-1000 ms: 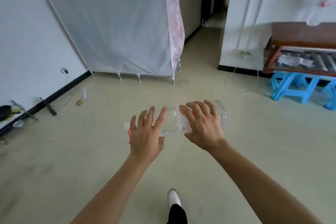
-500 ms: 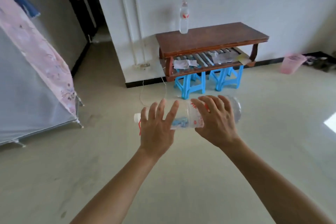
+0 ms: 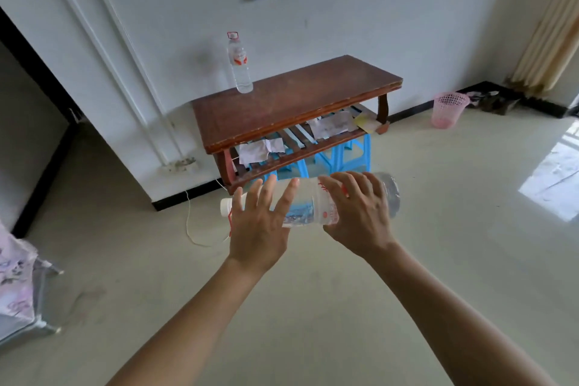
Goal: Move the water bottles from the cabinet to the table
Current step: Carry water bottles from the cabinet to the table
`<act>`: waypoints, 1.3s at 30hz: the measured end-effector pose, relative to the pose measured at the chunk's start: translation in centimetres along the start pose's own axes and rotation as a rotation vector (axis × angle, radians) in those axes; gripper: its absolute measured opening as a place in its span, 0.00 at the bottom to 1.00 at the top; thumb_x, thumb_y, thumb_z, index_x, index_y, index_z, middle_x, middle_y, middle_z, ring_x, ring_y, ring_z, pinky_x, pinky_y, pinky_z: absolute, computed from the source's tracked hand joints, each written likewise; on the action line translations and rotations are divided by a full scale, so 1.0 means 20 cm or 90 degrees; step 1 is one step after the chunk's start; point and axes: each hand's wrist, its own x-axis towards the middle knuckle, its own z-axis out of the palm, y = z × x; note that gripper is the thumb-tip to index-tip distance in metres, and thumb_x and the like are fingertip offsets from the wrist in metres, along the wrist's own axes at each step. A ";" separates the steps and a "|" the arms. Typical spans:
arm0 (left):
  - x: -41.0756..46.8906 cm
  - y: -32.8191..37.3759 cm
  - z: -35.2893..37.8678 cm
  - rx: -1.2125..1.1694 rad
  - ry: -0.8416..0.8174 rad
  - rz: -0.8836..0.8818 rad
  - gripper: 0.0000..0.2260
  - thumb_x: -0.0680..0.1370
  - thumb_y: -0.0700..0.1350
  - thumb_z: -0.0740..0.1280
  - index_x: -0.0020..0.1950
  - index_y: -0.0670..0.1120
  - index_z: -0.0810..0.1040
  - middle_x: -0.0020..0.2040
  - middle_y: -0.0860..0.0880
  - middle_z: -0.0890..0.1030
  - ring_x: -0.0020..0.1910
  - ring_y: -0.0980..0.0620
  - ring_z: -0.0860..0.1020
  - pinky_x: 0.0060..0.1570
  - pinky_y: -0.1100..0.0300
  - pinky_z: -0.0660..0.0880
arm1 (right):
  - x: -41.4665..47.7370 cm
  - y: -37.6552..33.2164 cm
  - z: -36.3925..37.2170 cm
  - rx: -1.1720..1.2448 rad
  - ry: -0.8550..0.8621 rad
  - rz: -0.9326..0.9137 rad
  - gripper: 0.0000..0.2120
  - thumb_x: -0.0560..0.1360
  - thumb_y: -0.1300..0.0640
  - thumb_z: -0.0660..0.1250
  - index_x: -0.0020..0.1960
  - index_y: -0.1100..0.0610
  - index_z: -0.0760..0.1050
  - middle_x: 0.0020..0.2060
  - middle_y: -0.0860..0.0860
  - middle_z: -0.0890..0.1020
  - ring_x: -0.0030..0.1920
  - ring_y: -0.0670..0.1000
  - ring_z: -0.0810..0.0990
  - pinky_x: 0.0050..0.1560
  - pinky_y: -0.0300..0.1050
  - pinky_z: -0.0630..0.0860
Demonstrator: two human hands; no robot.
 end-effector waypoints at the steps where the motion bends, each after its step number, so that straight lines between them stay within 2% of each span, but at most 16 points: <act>1: 0.11 -0.03 0.03 0.002 0.000 -0.010 0.45 0.68 0.46 0.79 0.79 0.53 0.57 0.72 0.38 0.72 0.70 0.36 0.71 0.67 0.32 0.67 | 0.11 0.06 0.06 0.008 -0.008 0.000 0.37 0.58 0.50 0.84 0.64 0.55 0.78 0.57 0.54 0.80 0.60 0.55 0.72 0.64 0.61 0.71; 7: 0.63 -0.27 0.26 -0.003 0.011 -0.055 0.47 0.65 0.46 0.81 0.78 0.52 0.59 0.72 0.39 0.72 0.70 0.36 0.71 0.67 0.32 0.67 | 0.60 0.28 0.51 0.043 -0.048 -0.045 0.40 0.57 0.48 0.85 0.66 0.55 0.76 0.59 0.54 0.79 0.61 0.56 0.72 0.65 0.61 0.71; 12: 1.04 -0.52 0.57 -0.017 0.024 -0.063 0.47 0.62 0.46 0.82 0.77 0.51 0.62 0.70 0.39 0.73 0.68 0.36 0.73 0.66 0.30 0.67 | 0.94 0.43 0.97 0.042 -0.097 -0.065 0.41 0.58 0.46 0.85 0.67 0.53 0.75 0.60 0.53 0.79 0.61 0.57 0.77 0.66 0.61 0.71; 17: 1.64 -0.78 0.87 -0.051 0.003 -0.066 0.43 0.64 0.45 0.81 0.77 0.49 0.68 0.70 0.38 0.74 0.68 0.35 0.74 0.65 0.31 0.69 | 1.42 0.67 1.41 0.012 -0.131 -0.062 0.40 0.60 0.44 0.84 0.68 0.52 0.75 0.60 0.52 0.79 0.60 0.56 0.77 0.67 0.59 0.70; 23: 2.36 -0.90 1.08 -0.069 0.030 -0.008 0.44 0.67 0.44 0.79 0.78 0.52 0.61 0.71 0.39 0.72 0.69 0.36 0.72 0.67 0.33 0.67 | 1.85 1.02 1.71 -0.028 -0.079 0.004 0.41 0.57 0.46 0.85 0.67 0.52 0.75 0.59 0.53 0.79 0.61 0.54 0.71 0.65 0.60 0.71; 28: 2.77 -0.97 1.34 -0.074 0.015 0.030 0.45 0.66 0.44 0.79 0.78 0.52 0.60 0.72 0.40 0.71 0.69 0.37 0.72 0.67 0.33 0.67 | 2.04 1.30 2.02 -0.023 -0.097 0.019 0.41 0.58 0.46 0.84 0.67 0.52 0.74 0.59 0.53 0.79 0.61 0.56 0.74 0.64 0.60 0.71; 34: 3.28 -1.07 1.67 -0.029 -0.047 0.009 0.43 0.66 0.45 0.79 0.78 0.51 0.65 0.70 0.41 0.72 0.67 0.39 0.73 0.64 0.35 0.69 | 2.33 1.65 2.52 0.028 -0.140 0.018 0.40 0.58 0.42 0.82 0.67 0.52 0.76 0.59 0.51 0.80 0.59 0.54 0.74 0.61 0.56 0.71; 37: 3.59 -1.17 1.74 0.018 -0.045 0.007 0.44 0.66 0.47 0.80 0.78 0.50 0.65 0.70 0.41 0.72 0.68 0.39 0.73 0.64 0.35 0.69 | 2.58 1.79 2.74 0.081 -0.152 0.028 0.37 0.62 0.38 0.79 0.66 0.52 0.77 0.58 0.51 0.80 0.58 0.55 0.77 0.61 0.57 0.71; 39: 3.77 -1.26 1.77 0.041 0.001 -0.006 0.44 0.65 0.46 0.80 0.78 0.50 0.64 0.70 0.40 0.72 0.68 0.38 0.72 0.66 0.34 0.67 | 2.77 1.87 2.87 0.113 -0.143 0.016 0.37 0.63 0.37 0.78 0.67 0.51 0.76 0.59 0.51 0.80 0.59 0.57 0.78 0.62 0.58 0.70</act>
